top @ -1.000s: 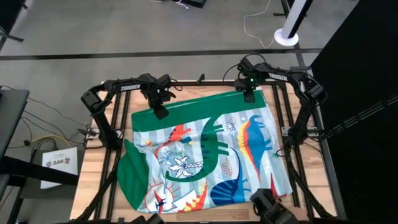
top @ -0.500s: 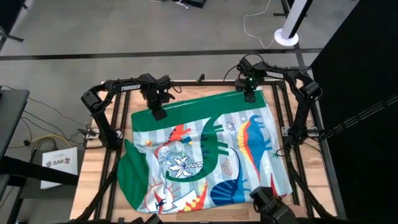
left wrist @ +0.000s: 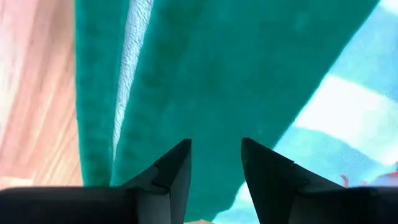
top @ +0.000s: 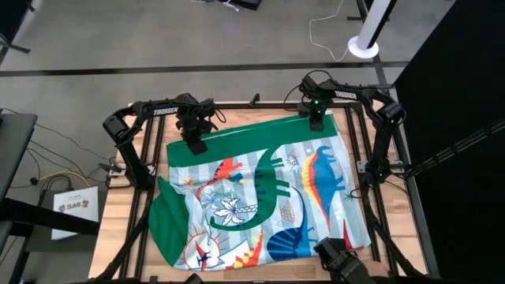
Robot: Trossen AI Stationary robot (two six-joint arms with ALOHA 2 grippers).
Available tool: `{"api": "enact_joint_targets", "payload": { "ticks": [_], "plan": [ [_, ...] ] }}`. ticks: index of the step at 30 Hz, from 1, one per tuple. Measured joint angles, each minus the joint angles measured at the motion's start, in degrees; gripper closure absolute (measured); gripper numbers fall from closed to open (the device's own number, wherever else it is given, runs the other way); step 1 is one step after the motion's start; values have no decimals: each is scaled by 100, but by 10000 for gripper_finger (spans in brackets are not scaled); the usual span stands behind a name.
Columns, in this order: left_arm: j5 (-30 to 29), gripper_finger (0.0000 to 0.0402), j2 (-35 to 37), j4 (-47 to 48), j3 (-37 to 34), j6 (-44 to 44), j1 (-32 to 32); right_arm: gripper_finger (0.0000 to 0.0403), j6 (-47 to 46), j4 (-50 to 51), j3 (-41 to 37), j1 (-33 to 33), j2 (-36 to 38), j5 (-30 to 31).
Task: Roll towel
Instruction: Roll the multicolor dinosaur print towel
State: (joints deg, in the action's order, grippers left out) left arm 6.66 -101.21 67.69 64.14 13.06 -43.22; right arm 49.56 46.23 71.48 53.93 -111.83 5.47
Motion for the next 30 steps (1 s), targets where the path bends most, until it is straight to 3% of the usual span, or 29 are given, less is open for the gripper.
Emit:
{"api": "enact_joint_targets", "payload": {
  "ticks": [5,12,21,30],
  "plan": [
    [-2,276,0,87,0,0,0,308,-385,247,196,16,-29,37],
    [-52,276,0,115,-2,2,0,395,-533,509,263,52,-31,86],
    [6,276,202,98,-4,685,0,402,-1047,1609,681,46,-23,78],
    [16,276,791,-786,-4,1242,2,402,-1076,1672,700,-29,657,66]
  ]
}}
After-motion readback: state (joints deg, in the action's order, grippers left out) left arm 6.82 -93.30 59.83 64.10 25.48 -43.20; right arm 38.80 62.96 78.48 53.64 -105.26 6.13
